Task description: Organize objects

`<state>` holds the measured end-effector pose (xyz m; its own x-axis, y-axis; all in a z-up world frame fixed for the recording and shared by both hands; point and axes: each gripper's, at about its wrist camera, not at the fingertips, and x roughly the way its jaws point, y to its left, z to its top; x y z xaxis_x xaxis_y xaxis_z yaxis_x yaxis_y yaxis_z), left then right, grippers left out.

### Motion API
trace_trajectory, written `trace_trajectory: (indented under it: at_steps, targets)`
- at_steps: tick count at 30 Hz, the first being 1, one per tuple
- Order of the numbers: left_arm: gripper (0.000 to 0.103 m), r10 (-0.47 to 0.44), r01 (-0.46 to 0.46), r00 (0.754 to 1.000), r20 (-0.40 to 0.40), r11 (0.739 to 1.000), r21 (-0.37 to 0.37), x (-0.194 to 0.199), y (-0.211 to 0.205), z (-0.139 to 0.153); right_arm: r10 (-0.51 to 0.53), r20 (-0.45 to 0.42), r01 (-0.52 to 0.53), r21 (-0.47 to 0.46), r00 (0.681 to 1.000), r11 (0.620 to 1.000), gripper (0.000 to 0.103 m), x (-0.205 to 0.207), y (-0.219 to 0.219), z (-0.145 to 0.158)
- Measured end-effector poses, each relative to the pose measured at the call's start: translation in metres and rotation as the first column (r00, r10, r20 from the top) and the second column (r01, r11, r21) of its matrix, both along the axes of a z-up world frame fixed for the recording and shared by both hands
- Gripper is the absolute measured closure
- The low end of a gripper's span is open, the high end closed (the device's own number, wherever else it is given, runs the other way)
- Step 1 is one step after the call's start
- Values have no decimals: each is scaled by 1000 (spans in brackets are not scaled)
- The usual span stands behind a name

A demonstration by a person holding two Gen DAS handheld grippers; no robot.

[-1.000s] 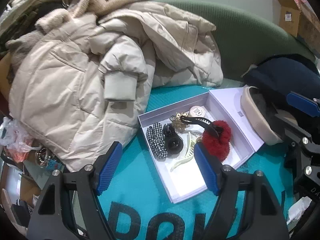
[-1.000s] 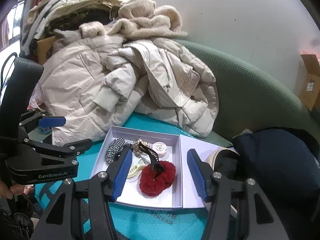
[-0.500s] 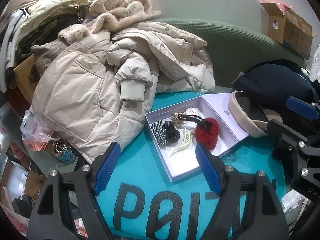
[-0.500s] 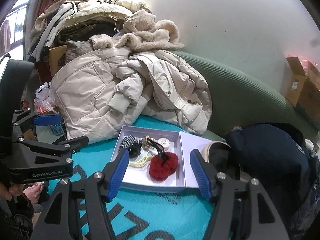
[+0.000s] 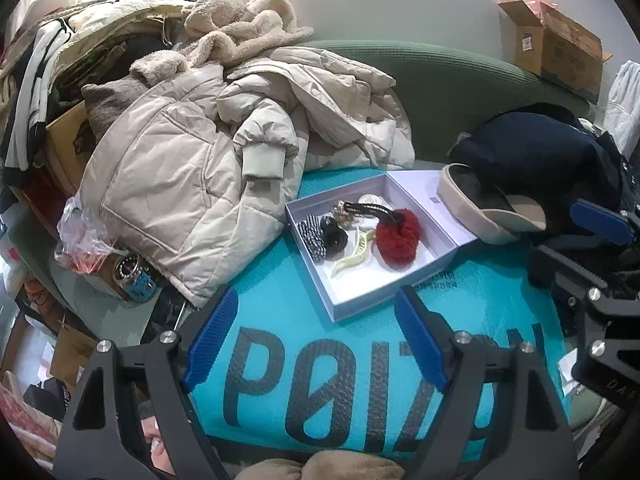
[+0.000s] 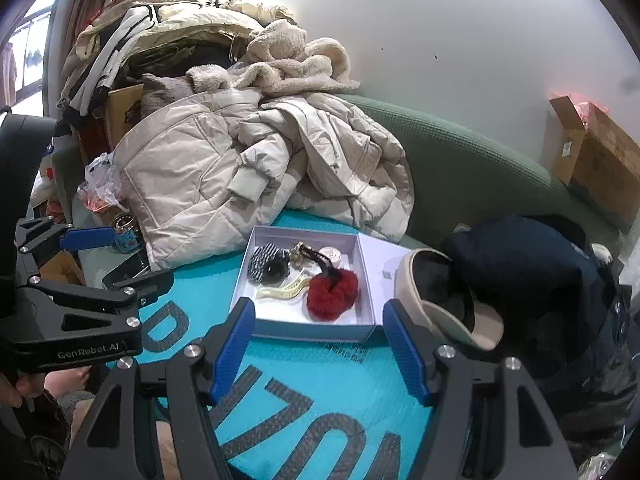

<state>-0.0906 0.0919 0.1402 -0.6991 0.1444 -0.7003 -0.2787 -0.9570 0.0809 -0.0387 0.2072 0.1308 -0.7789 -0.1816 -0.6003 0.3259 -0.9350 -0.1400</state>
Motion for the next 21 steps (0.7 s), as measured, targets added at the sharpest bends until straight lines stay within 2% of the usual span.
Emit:
trace_trajectory:
  at_steps: [7, 16, 21]
  targets:
    - [23, -5, 5, 1000, 20, 1000, 3, 23, -4, -14, -18, 17, 18, -20, 1000, 1000, 36, 20, 4, -13]
    - [23, -11, 11, 999, 39, 1000, -1, 45, -9, -33, -27, 28, 27, 0, 999, 1000, 36, 36, 5, -28]
    - [23, -10, 9, 999, 41, 1000, 27, 56, -13, -40, -21, 31, 21, -1, 999, 1000, 36, 44, 4, -32]
